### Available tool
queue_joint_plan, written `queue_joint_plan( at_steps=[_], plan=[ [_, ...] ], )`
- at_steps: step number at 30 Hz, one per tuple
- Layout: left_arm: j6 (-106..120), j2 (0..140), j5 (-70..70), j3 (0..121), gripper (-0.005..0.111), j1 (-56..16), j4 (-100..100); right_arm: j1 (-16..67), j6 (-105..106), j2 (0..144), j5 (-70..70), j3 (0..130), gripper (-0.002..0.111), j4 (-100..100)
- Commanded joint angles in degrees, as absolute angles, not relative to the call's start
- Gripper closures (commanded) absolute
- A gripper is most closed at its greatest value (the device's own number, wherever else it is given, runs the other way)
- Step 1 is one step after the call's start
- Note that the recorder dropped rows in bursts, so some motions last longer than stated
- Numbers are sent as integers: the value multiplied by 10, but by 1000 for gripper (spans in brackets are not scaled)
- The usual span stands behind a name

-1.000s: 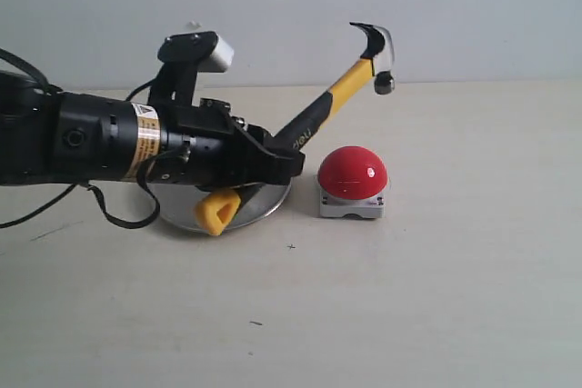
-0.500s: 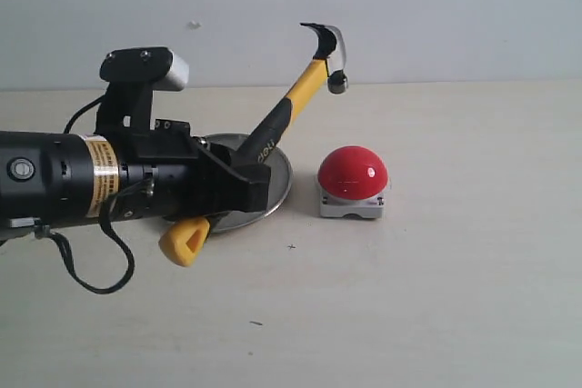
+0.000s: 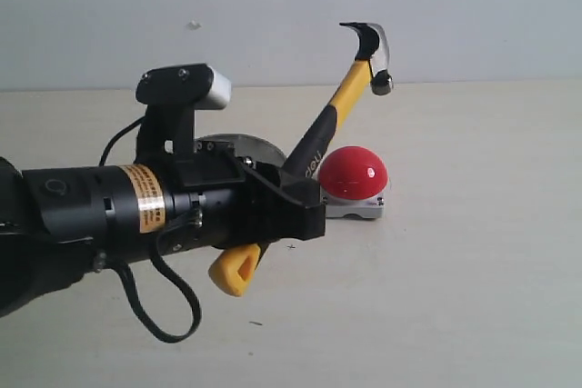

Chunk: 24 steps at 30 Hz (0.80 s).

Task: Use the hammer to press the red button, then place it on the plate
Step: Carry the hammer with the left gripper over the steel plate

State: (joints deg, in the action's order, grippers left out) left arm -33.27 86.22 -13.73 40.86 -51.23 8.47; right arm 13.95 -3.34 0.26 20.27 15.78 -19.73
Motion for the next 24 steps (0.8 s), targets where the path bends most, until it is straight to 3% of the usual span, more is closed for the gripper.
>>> queue_joint_plan(
  at_steps=[1,13,20,24],
  plan=[
    [-258,890,-186,413,107,-526,19,140,-31,0,193,156,108,-196],
    [-208,927,-177,413,107,-496,-25,140,-31,0,182,156,108,-196],
    [84,910,-119,440,107,-492,-262,140,-31,0,178,156,108,-209],
    [111,907,-118,440,107,-494,-290,140,-31,0,178,156,108,-209]
  ],
)
